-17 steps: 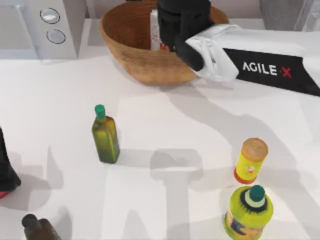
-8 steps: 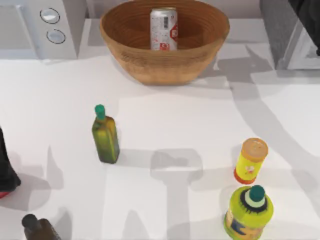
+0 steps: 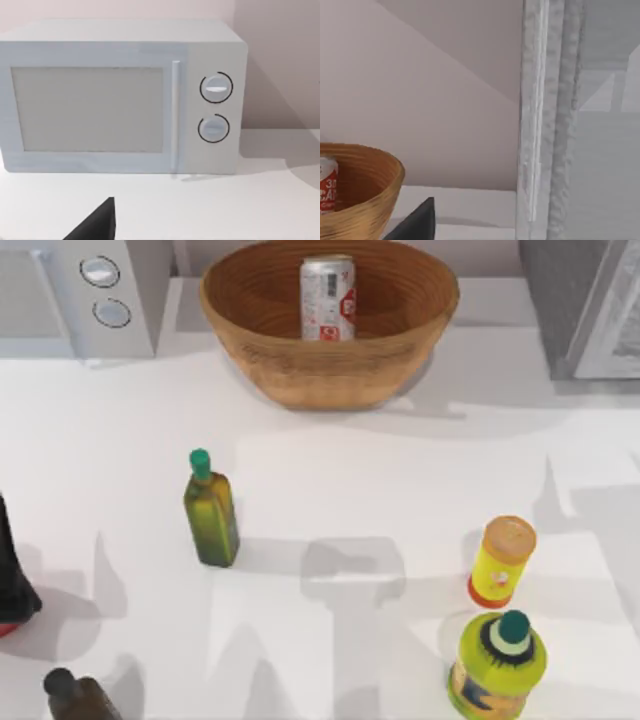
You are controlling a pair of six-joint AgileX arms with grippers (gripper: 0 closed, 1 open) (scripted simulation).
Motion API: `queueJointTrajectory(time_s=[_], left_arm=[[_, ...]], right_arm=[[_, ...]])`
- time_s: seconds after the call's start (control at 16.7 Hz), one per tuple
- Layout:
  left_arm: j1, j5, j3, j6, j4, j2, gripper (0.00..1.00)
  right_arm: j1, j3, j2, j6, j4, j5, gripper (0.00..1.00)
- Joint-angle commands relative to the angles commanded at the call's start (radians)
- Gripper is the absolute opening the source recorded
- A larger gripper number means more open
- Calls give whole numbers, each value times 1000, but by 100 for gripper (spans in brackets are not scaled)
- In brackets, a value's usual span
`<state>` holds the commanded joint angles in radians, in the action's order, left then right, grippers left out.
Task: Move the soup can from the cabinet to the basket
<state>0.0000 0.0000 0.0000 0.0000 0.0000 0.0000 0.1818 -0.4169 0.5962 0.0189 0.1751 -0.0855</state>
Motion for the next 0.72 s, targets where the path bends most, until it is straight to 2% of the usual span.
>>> queueJointTrajectory(time_s=[0.36, 0.72], left_arm=[[0, 0, 0, 0, 0, 0, 100], [0, 0, 0, 0, 0, 0, 100]], right_arm=[[-141, 339, -477, -14, -135, 75, 100], [-182, 417, -596, -19, -175, 86, 100]])
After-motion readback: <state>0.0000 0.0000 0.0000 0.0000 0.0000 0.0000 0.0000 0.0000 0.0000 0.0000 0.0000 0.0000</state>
